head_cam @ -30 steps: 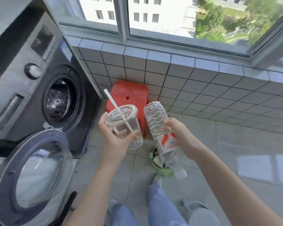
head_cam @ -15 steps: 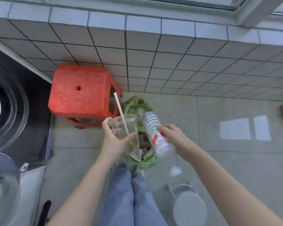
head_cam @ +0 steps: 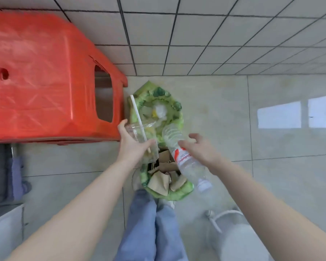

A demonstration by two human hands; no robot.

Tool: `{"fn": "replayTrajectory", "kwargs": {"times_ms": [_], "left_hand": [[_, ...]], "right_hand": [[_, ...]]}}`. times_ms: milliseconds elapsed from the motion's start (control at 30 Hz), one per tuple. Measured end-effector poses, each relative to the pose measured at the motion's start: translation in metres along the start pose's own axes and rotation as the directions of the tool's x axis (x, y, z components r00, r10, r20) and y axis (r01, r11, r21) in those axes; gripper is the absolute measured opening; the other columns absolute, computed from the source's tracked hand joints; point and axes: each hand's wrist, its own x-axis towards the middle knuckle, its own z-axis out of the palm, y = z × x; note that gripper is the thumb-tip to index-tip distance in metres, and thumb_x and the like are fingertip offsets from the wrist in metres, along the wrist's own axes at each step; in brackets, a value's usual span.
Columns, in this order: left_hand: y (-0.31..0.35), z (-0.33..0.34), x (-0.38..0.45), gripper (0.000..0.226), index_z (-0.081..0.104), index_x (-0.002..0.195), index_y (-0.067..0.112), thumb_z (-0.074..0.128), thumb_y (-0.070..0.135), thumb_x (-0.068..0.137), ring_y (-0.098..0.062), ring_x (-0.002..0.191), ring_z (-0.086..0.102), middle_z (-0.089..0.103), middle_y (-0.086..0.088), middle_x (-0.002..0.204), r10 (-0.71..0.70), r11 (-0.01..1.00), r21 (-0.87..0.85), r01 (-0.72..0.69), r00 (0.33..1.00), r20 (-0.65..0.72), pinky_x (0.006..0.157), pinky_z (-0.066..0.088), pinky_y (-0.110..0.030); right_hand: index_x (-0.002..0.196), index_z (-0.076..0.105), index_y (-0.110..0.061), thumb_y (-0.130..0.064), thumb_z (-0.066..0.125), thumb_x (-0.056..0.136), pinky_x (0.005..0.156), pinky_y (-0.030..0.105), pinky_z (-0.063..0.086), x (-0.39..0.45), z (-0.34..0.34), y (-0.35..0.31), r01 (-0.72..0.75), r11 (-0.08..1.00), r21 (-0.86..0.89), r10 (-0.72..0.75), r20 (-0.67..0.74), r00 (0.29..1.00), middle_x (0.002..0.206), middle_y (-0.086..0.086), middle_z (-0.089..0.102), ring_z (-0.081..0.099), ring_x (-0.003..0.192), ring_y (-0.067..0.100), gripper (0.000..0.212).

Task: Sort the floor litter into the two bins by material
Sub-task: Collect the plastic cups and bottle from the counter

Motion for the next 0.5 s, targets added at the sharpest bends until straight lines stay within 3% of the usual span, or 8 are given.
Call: {"fn": "replayTrajectory", "kwargs": {"times_ms": [100, 200, 333, 367, 433, 500], "left_hand": [[-0.008, 0.011, 0.047, 0.101, 0.021, 0.129, 0.041, 0.088, 0.041, 0.054, -0.023, 0.119, 0.052, 0.049, -0.002, 0.132, 0.035, 0.997, 0.063, -0.035, 0.999, 0.002, 0.101, 0.044, -0.047], [-0.007, 0.021, 0.086, 0.092, 0.027, 0.129, 0.026, 0.086, 0.039, 0.06, -0.021, 0.12, 0.047, 0.046, -0.003, 0.132, 0.105, 0.986, 0.135, -0.102, 0.994, -0.017, 0.103, 0.04, -0.041], [-0.003, 0.032, 0.121, 0.087, 0.025, 0.136, 0.02, 0.08, 0.04, 0.071, -0.018, 0.126, 0.042, 0.041, -0.002, 0.14, 0.314, 0.934, 0.197, -0.299, 0.948, -0.048, 0.101, 0.032, -0.027], [-0.006, 0.034, 0.128, 0.083, 0.024, 0.14, 0.019, 0.074, 0.04, 0.077, -0.018, 0.13, 0.039, 0.038, -0.003, 0.144, 0.361, 0.909, 0.226, -0.35, 0.932, -0.01, 0.102, 0.03, -0.026], [-0.016, 0.038, 0.137, 0.075, 0.021, 0.146, 0.018, 0.061, 0.042, 0.087, -0.019, 0.138, 0.032, 0.03, -0.005, 0.152, 0.381, 0.846, 0.353, -0.4, 0.916, 0.125, 0.11, 0.028, -0.032], [-0.03, 0.04, 0.146, 0.072, 0.016, 0.15, 0.022, 0.052, 0.046, 0.092, -0.026, 0.145, 0.02, 0.017, -0.009, 0.158, 0.264, 0.764, 0.534, -0.361, 0.931, 0.252, 0.116, 0.025, -0.044]], "right_hand": [[0.136, 0.037, -0.013, -0.044, 0.063, 0.084, 0.088, 0.035, 0.047, 0.05, 0.013, -0.001, -0.018, 1.0, 0.014, 0.019, -0.039, 0.999, 0.127, 0.011, 0.052, 0.055, 0.112, 0.027, 0.067], [0.129, 0.044, -0.011, -0.046, 0.065, 0.082, 0.08, 0.035, 0.048, 0.098, 0.021, -0.012, -0.011, 0.999, -0.042, 0.007, -0.088, 0.996, 0.112, 0.007, 0.053, 0.056, 0.102, 0.027, 0.062], [0.115, 0.062, -0.006, -0.044, 0.064, 0.084, 0.059, 0.026, 0.044, 0.149, 0.025, -0.038, 0.058, 0.998, -0.004, -0.058, -0.075, 0.995, 0.096, 0.007, 0.059, 0.057, 0.076, 0.02, 0.049], [0.117, 0.062, -0.006, -0.043, 0.065, 0.084, 0.063, 0.028, 0.046, 0.159, 0.026, -0.043, 0.068, 0.997, 0.026, -0.066, -0.062, 0.996, 0.099, 0.008, 0.061, 0.058, 0.08, 0.021, 0.05], [0.134, 0.05, -0.009, -0.04, 0.066, 0.083, 0.086, 0.035, 0.049, 0.173, 0.028, -0.047, 0.068, 0.997, 0.03, -0.067, -0.048, 0.997, 0.123, 0.009, 0.058, 0.057, 0.108, 0.026, 0.062], [0.141, 0.043, -0.01, -0.033, 0.067, 0.083, 0.101, 0.038, 0.044, 0.182, 0.031, -0.046, 0.085, 0.995, -0.047, -0.087, -0.038, 0.995, 0.138, 0.011, 0.05, 0.05, 0.123, 0.029, 0.067]]}}
